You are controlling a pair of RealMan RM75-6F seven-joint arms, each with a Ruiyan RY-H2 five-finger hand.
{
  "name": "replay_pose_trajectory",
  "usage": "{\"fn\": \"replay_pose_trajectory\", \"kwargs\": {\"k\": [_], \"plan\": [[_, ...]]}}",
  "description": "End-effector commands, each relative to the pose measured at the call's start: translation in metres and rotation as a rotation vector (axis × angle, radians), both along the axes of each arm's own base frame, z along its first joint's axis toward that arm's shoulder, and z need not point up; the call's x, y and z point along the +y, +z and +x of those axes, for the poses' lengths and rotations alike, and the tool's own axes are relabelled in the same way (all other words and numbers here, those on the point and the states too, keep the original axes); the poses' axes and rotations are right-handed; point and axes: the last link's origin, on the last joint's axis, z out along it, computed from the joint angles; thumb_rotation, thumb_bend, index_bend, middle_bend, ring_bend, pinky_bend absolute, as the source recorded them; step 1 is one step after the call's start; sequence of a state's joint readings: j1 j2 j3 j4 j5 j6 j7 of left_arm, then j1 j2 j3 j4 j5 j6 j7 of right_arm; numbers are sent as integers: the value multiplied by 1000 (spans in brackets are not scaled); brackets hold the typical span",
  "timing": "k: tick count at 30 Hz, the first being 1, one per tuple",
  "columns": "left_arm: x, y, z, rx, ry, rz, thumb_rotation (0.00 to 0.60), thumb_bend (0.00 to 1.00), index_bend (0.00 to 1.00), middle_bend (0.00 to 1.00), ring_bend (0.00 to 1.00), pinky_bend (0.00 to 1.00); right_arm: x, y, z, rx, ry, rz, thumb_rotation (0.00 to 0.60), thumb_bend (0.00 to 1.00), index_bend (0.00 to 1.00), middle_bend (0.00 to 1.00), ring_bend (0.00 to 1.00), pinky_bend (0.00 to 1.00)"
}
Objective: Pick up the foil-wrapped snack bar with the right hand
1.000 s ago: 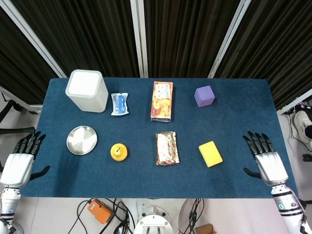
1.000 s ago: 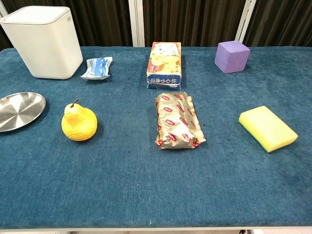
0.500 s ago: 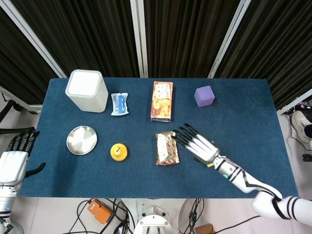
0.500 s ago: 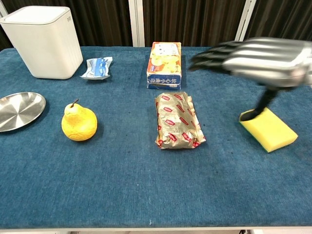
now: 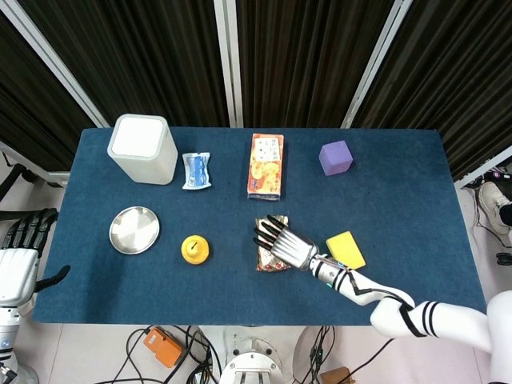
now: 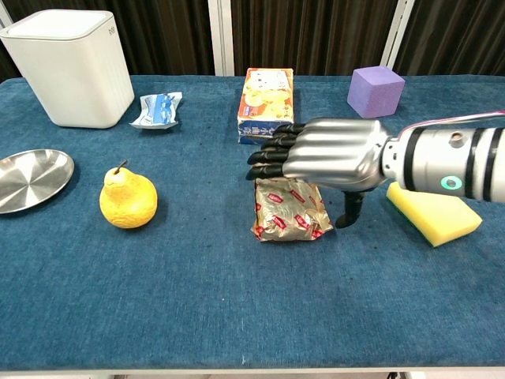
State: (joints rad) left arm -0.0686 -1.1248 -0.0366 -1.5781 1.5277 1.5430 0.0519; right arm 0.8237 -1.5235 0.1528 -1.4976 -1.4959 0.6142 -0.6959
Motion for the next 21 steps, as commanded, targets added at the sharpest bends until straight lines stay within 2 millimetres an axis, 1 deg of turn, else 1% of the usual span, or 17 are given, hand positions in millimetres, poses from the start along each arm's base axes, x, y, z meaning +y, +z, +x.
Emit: {"fn": "replay_pose_trajectory", "kwargs": {"k": [1,3,5,6,7,8,9,10,11,12,15,16,19,21], "plan": [[0,0,0,0,0,1,600,131,16,8,0,92,-3,-10,7,-2,0,3,600,215,0,0,0,0],[0,0,0,-1,0,2,600,131,16,8,0,92,-3,-15,9,-12,-14,12,600,216,0,0,0,0],[0,1,0,-2,2,2,600,131,16,8,0,92,-4,-20,10,-16,-19,18,600,249,1,1,0,3],[0,1,-1,-3,3,2,600,131,16,8,0,92,-5,-21,11,-18,-17,16,600,281,44,30,12,41],[0,1,-1,-4,4,2,600,131,14,7,0,92,-6,-23,12,-24,-15,13,600,299,99,77,49,90],[0,1,-1,-4,5,2,600,131,10,8,0,92,-6,-24,13,-31,-13,10,600,320,228,187,149,204],[0,1,-1,-5,5,2,600,131,5,8,0,93,-6,-25,13,-39,-16,5,600,335,387,324,288,344],[0,1,-1,-5,4,2,600,131,2,8,0,93,-7,-25,13,-44,-15,3,600,345,505,425,403,452],[0,2,-1,-6,2,3,600,131,0,8,0,93,-7,-25,13,-56,-10,-3,600,352,608,507,496,550],[0,2,-1,-7,0,5,600,131,0,8,0,92,-8,-24,14,-69,-2,-13,600,356,672,554,544,609],[-1,3,-1,-8,-2,7,600,131,0,7,0,92,-10,-19,16,-132,27,-56,600,360,779,636,615,672],[-1,3,-1,-9,-1,6,600,131,0,7,0,92,-11,-16,17,-161,36,-73,600,362,800,653,633,683],[0,3,-1,-11,0,6,600,131,0,7,0,93,-16,-8,17,-219,38,-111,600,365,825,675,656,693],[0,3,-1,-11,-1,4,600,131,0,8,0,92,-22,3,16,-265,24,-152,600,365,826,676,657,697]]}}
